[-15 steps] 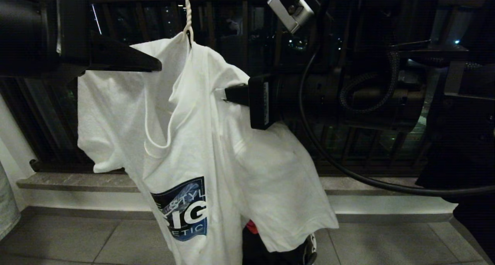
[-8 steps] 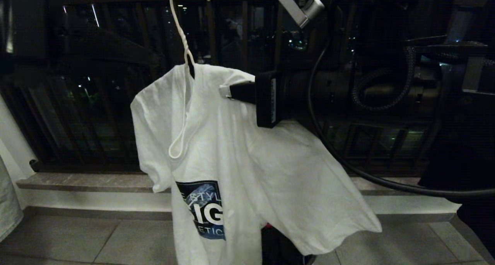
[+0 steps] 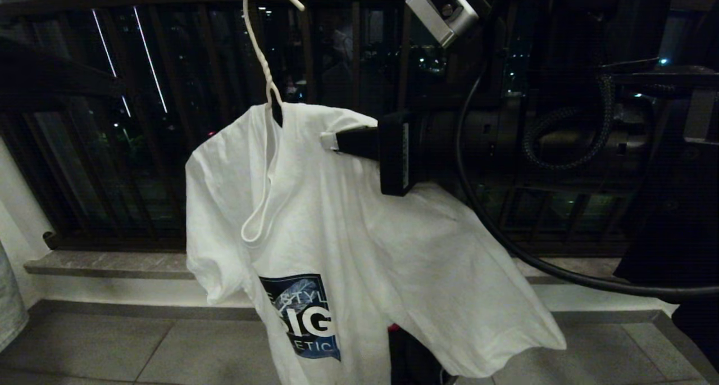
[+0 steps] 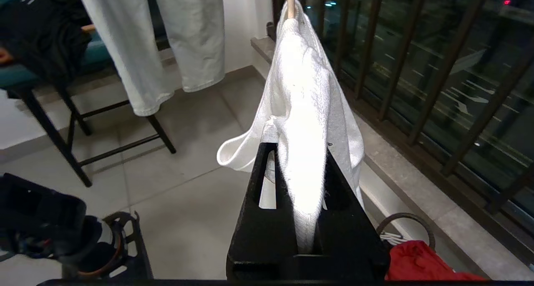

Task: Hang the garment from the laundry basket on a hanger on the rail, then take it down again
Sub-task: Hang the clothes on the clothes rack, then hang the clothes rack on the clothesline

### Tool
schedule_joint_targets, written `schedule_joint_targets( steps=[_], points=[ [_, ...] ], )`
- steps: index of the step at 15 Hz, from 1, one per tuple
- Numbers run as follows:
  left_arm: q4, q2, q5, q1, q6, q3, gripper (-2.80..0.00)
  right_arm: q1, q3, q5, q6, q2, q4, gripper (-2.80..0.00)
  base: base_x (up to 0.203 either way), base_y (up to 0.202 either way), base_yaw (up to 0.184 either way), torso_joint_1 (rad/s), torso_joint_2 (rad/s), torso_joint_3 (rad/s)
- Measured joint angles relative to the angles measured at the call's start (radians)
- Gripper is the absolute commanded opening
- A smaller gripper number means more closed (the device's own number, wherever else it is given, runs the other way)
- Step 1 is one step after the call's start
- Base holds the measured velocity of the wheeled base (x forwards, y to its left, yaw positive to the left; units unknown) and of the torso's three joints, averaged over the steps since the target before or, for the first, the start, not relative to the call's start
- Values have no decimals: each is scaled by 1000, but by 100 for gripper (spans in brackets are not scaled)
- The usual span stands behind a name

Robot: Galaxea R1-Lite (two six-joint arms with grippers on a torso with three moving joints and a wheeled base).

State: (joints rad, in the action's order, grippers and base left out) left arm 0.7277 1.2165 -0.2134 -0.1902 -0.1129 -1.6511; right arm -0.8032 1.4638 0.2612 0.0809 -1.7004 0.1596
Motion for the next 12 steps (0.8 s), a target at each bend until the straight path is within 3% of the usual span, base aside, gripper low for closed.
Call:
schedule_joint_targets(
  steps=[3, 6, 9, 11, 12],
  points=[
    [-1, 26, -37, 61, 65, 0, -280, 8, 0, 23, 0, 0, -7, -280, 0, 0, 0, 0, 0, 0],
    [-1, 61, -214, 171, 181, 1, -280, 26, 10, 78, 0, 1, -35, -280, 0, 0, 0, 0, 0, 0],
    [46, 133, -483, 327, 397, -35, -280, 44, 14, 123, 0, 2, -38, -280, 0, 0, 0, 0, 0, 0],
    [210, 205, -639, 393, 593, -143, -280, 57, 15, 153, 0, 5, -39, -280, 0, 0, 0, 0, 0, 0],
    [319, 248, -686, 408, 701, -202, -280, 60, 15, 158, 0, 7, -40, -280, 0, 0, 0, 0, 0, 0]
  ],
)
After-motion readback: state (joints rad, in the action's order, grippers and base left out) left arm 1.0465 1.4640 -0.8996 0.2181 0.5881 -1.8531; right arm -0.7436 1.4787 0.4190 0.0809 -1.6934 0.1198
